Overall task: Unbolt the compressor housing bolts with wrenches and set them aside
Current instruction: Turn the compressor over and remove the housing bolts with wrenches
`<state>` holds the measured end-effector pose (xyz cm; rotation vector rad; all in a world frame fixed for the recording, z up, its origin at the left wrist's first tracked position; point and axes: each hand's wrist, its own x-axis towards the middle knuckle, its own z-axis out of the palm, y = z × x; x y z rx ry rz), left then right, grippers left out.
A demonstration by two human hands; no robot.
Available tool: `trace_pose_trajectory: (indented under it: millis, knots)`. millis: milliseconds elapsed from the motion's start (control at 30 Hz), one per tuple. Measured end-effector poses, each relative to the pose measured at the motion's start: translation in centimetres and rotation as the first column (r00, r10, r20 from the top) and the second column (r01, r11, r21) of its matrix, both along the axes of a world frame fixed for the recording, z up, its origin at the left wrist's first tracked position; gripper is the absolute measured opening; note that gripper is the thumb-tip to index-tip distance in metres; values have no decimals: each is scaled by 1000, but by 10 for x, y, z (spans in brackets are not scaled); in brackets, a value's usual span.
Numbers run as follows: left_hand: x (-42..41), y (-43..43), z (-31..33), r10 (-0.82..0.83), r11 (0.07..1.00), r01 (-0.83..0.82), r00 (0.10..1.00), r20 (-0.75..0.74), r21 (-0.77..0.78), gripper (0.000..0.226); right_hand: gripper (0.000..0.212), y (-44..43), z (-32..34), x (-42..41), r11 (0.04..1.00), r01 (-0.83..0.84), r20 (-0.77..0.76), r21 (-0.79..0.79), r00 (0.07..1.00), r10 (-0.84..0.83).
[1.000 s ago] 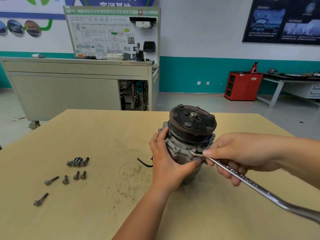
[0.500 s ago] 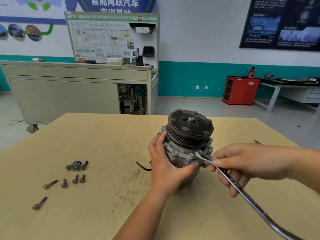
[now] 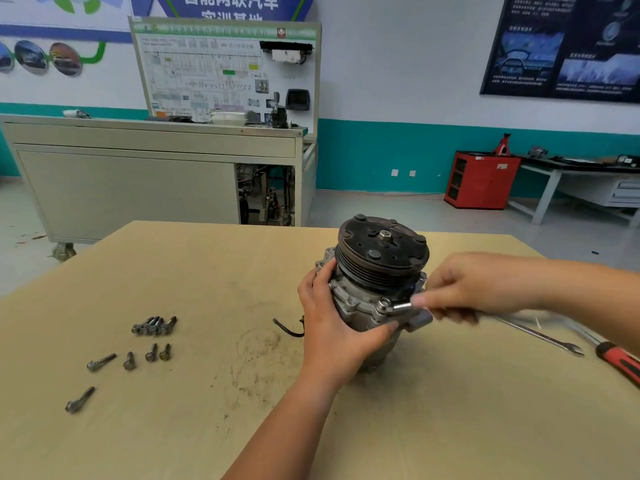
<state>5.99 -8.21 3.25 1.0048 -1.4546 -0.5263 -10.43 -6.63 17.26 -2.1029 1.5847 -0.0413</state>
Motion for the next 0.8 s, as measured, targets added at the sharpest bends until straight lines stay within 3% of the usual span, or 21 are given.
trace_pose_trajectory:
  millis: [67,100,167,267,433,800]
  knots:
    - [0,0,0,-6,1000,6,1000,6,12,95,38,-11,6,-3,985,-31,-105,-172,994,13]
    - [0,0,0,-7,1000,6,1000,10,18,95,34,-13,7,-5,985,-56,-117,-165,993,37]
    - [0,0,0,-7,1000,7,1000,12,23,95,24,-12,8,-15,996,-90,-24,17,996,91]
    - [0,1,-1,-7,1000,7,1000,11,27,96,21,-1,6,-29,938,-113,212,327,976,44]
    - [0,-1,-3,15,1000,-15,999,31,4,98,28,21,-16,-11,859,-169,501,483,858,-113]
    - [0,-2,-3,13,1000,-13,1000,7,-7,99,33,26,-23,16,901,-19,559,433,790,-251]
